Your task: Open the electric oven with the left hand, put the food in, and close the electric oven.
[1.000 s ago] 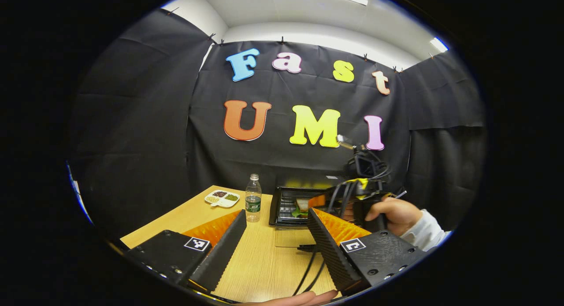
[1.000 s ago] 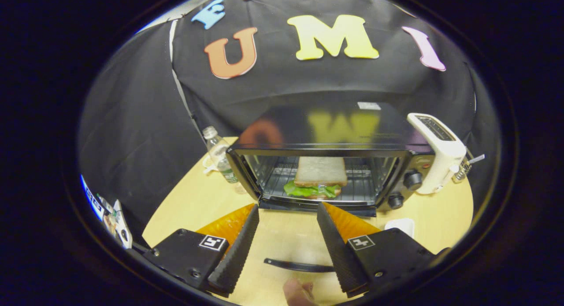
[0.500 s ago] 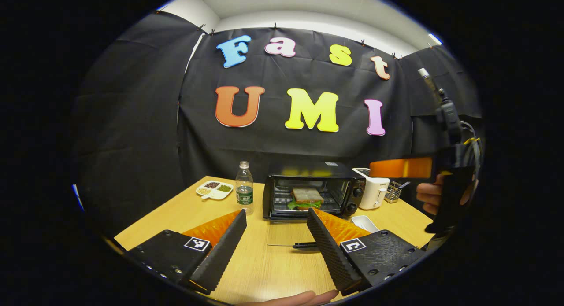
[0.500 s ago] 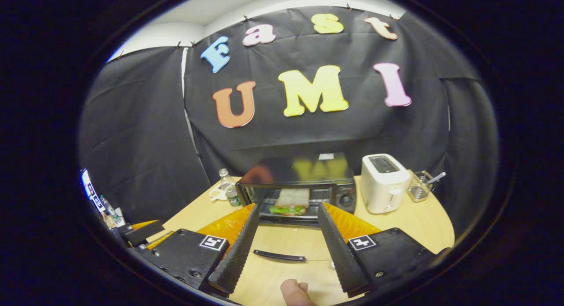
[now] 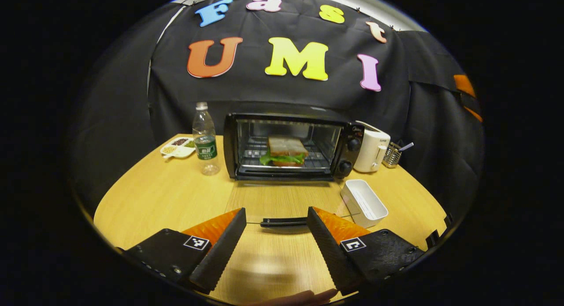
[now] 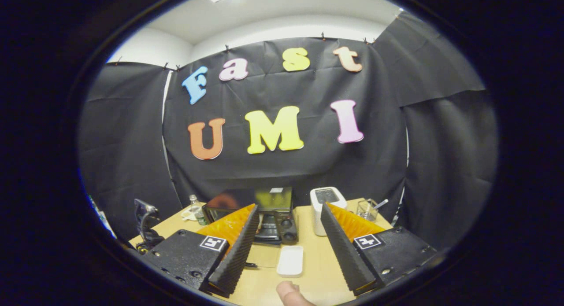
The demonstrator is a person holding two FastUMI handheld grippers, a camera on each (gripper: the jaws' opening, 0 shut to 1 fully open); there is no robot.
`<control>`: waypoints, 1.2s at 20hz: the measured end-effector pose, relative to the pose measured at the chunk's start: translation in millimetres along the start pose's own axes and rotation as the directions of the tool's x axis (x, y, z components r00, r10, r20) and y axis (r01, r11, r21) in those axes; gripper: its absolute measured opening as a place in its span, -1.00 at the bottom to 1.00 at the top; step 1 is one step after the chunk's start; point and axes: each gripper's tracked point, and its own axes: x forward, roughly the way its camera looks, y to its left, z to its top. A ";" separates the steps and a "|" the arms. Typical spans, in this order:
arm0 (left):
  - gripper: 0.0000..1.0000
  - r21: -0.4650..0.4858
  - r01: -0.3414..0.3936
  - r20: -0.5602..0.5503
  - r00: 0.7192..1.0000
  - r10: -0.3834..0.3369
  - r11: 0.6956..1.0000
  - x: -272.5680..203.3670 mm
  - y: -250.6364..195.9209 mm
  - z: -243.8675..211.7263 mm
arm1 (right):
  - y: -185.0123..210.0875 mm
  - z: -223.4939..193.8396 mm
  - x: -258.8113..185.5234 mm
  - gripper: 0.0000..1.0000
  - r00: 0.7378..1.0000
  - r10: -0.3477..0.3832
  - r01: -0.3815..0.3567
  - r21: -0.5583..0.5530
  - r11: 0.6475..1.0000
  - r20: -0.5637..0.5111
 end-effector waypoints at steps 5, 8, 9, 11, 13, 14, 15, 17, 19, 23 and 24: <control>0.84 0.004 -0.014 -0.139 0.990 0.014 1.000 30.4 -15.1 -39.3 | -28.9 2.9 -4.9 0.81 0.998 -0.018 0.018 -0.006 1.000 0.053; 0.85 0.042 0.005 -0.192 0.981 0.003 0.999 40.2 -32.4 -57.4 | -40.1 1.6 -2.2 0.82 0.998 -0.011 0.010 0.010 1.000 0.063; 0.85 0.054 0.012 -0.205 0.979 -0.001 0.998 44.2 -36.2 -61.8 | -42.9 -1.7 -1.6 0.82 0.998 -0.006 0.005 0.017 1.000 0.057; 0.85 0.061 0.023 -0.225 0.974 -0.009 0.998 49.9 -43.2 -68.0 | -48.3 -5.1 -0.9 0.82 0.999 0.003 -0.004 0.031 1.000 0.053; 0.86 0.060 0.016 -0.238 0.971 -0.001 0.998 56.7 -43.1 -72.3 | -54.0 -9.4 -2.7 0.82 0.999 0.008 -0.010 0.035 0.999 0.051; 0.86 0.059 0.008 -0.246 0.969 0.007 0.998 60.5 -40.6 -75.3 | -54.6 -9.5 -2.8 0.82 0.998 0.014 -0.016 0.033 0.999 0.054; 0.86 0.060 -0.001 -0.252 0.968 0.016 0.998 62.9 -38.7 -77.0 | -54.4 -9.3 -2.4 0.81 0.998 0.019 -0.020 0.029 0.999 0.056; 0.86 0.061 -0.008 -0.282 0.959 0.025 0.998 66.7 -37.9 -83.5 | -52.2 -10.7 -2.4 0.81 0.997 0.040 -0.041 0.017 0.999 0.062; 0.86 0.075 -0.018 -0.286 0.957 0.038 0.997 69.2 -35.6 -83.1 | -45.6 -13.0 -0.6 0.81 0.996 0.073 -0.074 0.008 0.997 0.057; 0.84 0.076 -0.026 -0.296 0.954 0.047 0.997 69.6 -35.2 -83.7 | -42.0 -19.2 0.0 0.81 0.993 0.105 -0.105 0.001 0.994 0.046; 0.84 0.072 -0.025 -0.297 0.954 0.046 0.997 70.0 -35.4 -83.5 | -41.8 -19.4 1.0 0.81 0.994 0.103 -0.103 -0.002 0.995 0.045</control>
